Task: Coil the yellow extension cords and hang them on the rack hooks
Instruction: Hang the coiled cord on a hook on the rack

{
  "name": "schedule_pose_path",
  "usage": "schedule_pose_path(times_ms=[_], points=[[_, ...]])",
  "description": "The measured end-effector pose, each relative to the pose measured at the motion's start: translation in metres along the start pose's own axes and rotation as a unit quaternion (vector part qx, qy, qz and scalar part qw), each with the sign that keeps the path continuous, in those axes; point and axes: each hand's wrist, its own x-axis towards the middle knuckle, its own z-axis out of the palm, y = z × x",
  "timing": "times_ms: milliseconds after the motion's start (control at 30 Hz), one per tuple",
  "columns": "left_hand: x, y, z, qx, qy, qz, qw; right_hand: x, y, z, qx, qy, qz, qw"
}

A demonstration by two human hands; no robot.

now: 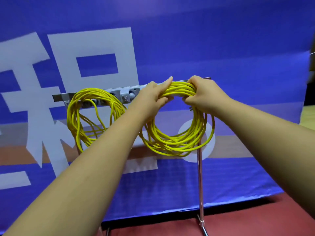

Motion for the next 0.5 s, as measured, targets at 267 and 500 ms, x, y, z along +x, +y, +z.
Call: schedule_pose_path(times_ms=[267, 500], points=[[0.052, 0.004, 0.009, 0.077, 0.020, -0.056, 0.995, 0.049, 0.013, -0.011, -0.042, 0.046, -0.001, 0.998], [0.074, -0.009, 0.021, 0.151, -0.007, -0.059, 0.987, 0.070, 0.031, 0.000, -0.049, -0.003, 0.020, 0.999]])
